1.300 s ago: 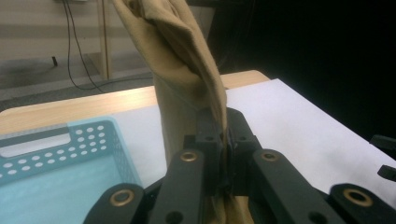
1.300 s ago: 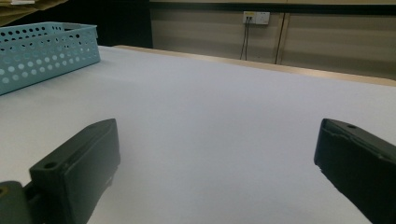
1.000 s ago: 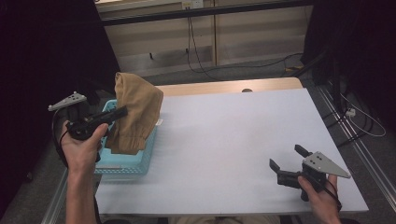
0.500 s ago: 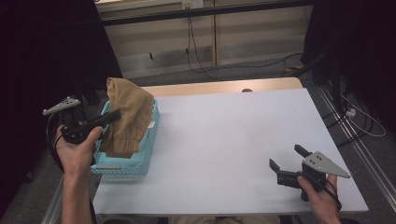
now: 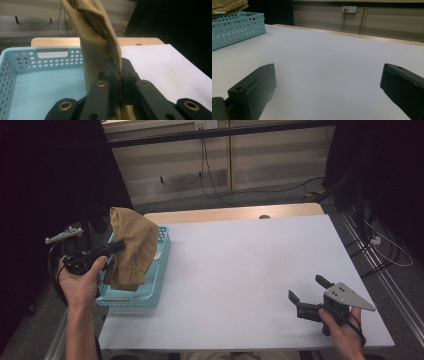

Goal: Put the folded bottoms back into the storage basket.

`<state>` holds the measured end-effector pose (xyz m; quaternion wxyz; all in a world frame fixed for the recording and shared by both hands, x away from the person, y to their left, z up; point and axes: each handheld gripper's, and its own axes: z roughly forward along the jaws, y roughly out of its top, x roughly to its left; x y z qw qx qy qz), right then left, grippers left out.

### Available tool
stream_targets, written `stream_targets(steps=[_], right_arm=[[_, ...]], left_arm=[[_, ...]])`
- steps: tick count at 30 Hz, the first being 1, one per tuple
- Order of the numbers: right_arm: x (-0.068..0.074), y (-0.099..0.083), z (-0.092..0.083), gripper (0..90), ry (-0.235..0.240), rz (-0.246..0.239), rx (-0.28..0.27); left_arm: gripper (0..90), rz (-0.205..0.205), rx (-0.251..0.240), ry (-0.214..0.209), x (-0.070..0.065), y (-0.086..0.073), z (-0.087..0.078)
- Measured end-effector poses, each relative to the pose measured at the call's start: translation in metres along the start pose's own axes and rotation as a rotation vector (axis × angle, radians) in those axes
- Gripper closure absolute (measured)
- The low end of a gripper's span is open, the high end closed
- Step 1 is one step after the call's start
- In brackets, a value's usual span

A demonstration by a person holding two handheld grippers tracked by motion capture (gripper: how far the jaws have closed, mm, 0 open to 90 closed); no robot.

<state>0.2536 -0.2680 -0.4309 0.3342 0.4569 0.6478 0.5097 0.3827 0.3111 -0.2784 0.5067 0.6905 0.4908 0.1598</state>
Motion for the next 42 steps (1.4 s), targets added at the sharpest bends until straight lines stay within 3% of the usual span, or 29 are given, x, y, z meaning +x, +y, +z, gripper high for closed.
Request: stream_targets(steps=[8,42], right_arm=[[0.000,0.000,0.000,0.2,0.001,0.001,0.002],[0.000,0.000,0.001,0.2,0.004,0.001,0.002]], left_arm=[[86.5,0.000,0.027,0.022,0.006,-0.005,0.012],[86.5,-0.047,0.090,-0.002,0.020,-0.021,0.046]])
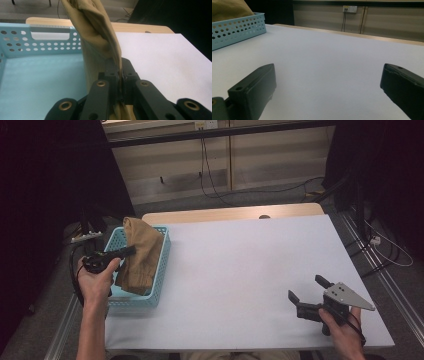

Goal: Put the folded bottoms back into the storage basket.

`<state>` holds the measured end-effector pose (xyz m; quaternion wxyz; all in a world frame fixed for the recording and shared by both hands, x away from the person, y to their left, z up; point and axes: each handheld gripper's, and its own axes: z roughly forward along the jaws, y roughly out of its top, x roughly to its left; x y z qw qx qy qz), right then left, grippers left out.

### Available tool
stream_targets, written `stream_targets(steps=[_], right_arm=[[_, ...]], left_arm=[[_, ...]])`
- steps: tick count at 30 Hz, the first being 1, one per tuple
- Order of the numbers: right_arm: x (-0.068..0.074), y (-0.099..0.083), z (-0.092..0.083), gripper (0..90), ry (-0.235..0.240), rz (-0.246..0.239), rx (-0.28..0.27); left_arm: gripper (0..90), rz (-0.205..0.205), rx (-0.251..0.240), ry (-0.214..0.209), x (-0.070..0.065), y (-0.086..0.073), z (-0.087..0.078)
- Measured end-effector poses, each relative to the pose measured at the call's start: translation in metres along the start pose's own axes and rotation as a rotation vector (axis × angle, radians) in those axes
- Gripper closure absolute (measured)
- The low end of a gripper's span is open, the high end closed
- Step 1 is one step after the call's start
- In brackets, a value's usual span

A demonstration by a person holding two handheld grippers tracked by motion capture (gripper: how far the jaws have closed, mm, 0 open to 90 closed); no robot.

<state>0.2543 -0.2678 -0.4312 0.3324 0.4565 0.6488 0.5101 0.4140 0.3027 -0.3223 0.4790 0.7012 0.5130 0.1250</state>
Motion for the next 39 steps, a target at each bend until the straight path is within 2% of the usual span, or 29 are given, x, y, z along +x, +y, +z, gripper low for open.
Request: stream_targets(steps=[5,8,11,19,26,29,31,37,39], right_arm=[[0.000,0.000,0.000,0.2,0.001,0.002,0.002],[0.001,0.000,0.001,0.2,0.002,0.003,0.003],[0.000,0.000,0.001,0.2,0.002,0.002,0.003],[0.001,0.000,0.001,0.2,0.003,0.003,0.003],[0.001,0.000,0.001,0.2,0.002,0.002,0.003],[0.001,0.000,0.001,0.2,0.003,-0.002,0.003],[0.001,0.000,0.001,0.2,0.004,-0.003,0.004],[0.001,0.000,0.001,0.2,0.006,-0.005,0.007],[0.001,0.000,0.001,0.2,0.005,-0.005,0.007]], left_arm=[[86.5,-0.014,0.002,-0.011,0.000,0.000,0.007],[86.5,-0.027,-0.001,-0.062,-0.003,0.001,0.008],[86.4,-0.003,0.001,-0.033,-0.007,0.002,0.010],[86.3,-0.040,0.037,-0.025,0.006,-0.005,0.023],[86.4,-0.059,0.032,-0.026,0.016,-0.009,0.027],[86.3,-0.054,0.039,-0.009,0.020,-0.011,0.028],[86.3,-0.047,0.050,0.021,0.021,-0.012,0.028],[86.3,-0.064,0.047,0.029,0.026,-0.013,0.029],[86.3,-0.058,0.055,0.041,0.028,-0.013,0.029]])
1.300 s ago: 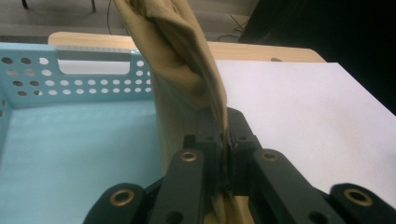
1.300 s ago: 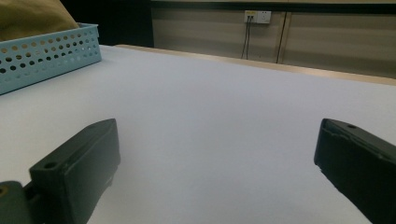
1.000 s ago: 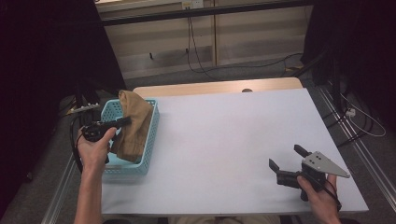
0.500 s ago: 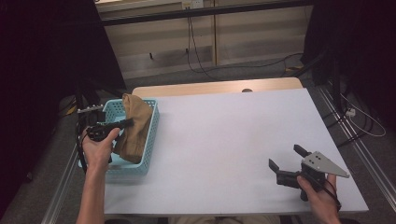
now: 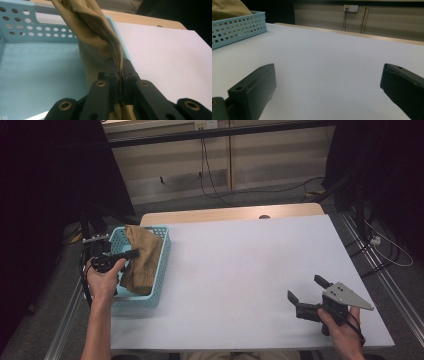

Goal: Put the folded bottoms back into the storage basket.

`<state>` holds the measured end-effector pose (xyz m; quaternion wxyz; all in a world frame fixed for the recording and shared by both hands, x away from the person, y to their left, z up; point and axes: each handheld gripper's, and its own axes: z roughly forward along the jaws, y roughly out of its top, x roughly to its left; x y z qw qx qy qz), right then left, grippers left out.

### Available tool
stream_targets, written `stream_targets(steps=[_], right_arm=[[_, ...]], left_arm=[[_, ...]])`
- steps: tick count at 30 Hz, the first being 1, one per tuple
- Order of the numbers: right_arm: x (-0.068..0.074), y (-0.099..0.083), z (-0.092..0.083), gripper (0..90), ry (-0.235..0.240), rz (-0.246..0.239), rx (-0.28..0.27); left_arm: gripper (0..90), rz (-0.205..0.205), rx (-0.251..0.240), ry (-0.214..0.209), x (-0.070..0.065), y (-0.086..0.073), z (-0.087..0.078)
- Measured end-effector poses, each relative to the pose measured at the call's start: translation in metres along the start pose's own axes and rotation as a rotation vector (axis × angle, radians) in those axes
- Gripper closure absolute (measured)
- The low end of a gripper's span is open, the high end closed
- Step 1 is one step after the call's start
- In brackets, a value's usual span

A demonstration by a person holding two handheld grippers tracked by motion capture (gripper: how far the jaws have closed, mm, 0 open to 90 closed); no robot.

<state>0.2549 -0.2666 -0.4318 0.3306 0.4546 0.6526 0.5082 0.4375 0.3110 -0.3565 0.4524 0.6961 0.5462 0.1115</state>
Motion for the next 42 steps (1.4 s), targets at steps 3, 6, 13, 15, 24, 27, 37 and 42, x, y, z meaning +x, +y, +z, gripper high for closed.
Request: stream_targets(steps=[3,6,13,15,24,27,37,42], right_arm=[[0.000,0.000,0.000,0.3,0.000,0.000,-0.001],[0.000,0.000,0.000,0.2,0.000,0.000,-0.001],[0.000,0.000,0.000,0.2,0.001,0.001,0.000],[0.000,0.000,0.000,0.2,0.000,0.001,0.000],[0.000,0.000,0.000,0.3,0.001,0.002,0.001],[0.000,0.000,0.000,0.3,0.000,0.001,0.000],[0.000,0.000,0.001,0.4,0.003,0.000,0.001],[0.000,0.000,0.001,0.4,-0.001,0.000,0.003]], left_arm=[[86.3,0.002,0.001,0.026,0.002,0.000,0.000],[86.2,-0.007,0.000,0.028,0.004,-0.001,-0.001],[86.2,-0.037,-0.009,0.016,0.013,-0.005,0.000],[86.2,-0.034,-0.001,0.035,0.016,-0.006,0.001],[86.2,-0.033,0.024,0.068,0.022,-0.010,0.004],[86.1,-0.032,0.026,0.079,0.023,-0.010,0.006],[85.9,-0.029,0.028,0.087,0.024,-0.011,0.010],[85.9,-0.017,0.043,0.122,0.024,-0.011,0.014]])
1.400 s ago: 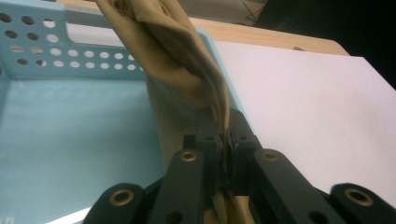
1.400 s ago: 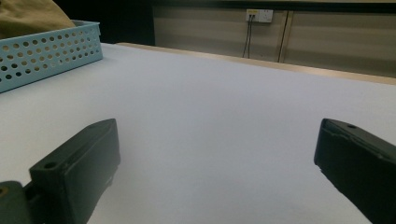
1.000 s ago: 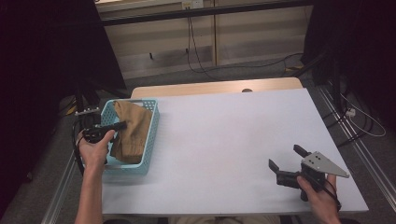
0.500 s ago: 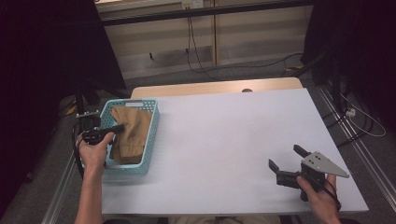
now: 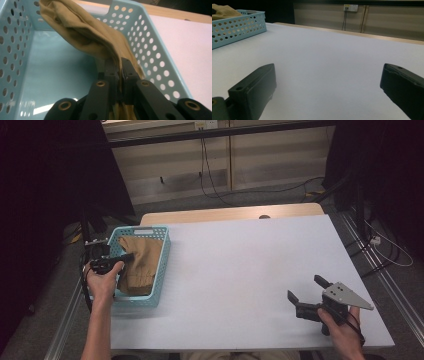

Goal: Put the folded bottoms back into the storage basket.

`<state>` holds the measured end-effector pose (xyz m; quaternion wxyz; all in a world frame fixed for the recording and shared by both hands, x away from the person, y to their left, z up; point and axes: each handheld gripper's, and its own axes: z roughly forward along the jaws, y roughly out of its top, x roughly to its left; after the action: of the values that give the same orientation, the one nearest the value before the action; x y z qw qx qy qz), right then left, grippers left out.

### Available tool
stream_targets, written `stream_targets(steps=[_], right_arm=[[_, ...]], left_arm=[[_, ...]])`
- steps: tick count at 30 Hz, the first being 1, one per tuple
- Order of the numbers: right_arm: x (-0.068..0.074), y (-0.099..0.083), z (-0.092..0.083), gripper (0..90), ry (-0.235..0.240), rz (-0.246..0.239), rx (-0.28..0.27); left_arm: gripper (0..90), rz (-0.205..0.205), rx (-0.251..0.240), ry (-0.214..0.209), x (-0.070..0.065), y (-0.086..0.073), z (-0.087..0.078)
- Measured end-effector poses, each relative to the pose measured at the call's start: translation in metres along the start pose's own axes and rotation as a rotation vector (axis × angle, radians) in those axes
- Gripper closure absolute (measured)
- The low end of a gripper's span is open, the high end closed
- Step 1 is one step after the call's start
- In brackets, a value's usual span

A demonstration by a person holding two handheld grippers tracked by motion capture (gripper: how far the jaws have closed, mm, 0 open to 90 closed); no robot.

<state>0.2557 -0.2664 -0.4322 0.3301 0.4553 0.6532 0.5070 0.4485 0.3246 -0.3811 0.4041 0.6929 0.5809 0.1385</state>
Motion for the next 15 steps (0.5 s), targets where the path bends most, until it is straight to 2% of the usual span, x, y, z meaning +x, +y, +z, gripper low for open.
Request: stream_targets(steps=[2,14,15], right_arm=[[0.0003,0.0001,-0.0001,0.4,0.002,0.000,0.000],[-0.0001,0.0000,-0.0002,0.4,0.001,0.002,0.001],[-0.0001,0.0000,-0.0001,0.4,0.001,0.002,0.001]], left_arm=[[86.0,0.016,0.009,0.020,-0.0008,-0.0008,0.0003],[85.9,0.000,0.019,0.031,0.0031,-0.0001,0.0050],[85.9,0.009,0.027,0.035,0.0032,-0.0001,0.0048]])
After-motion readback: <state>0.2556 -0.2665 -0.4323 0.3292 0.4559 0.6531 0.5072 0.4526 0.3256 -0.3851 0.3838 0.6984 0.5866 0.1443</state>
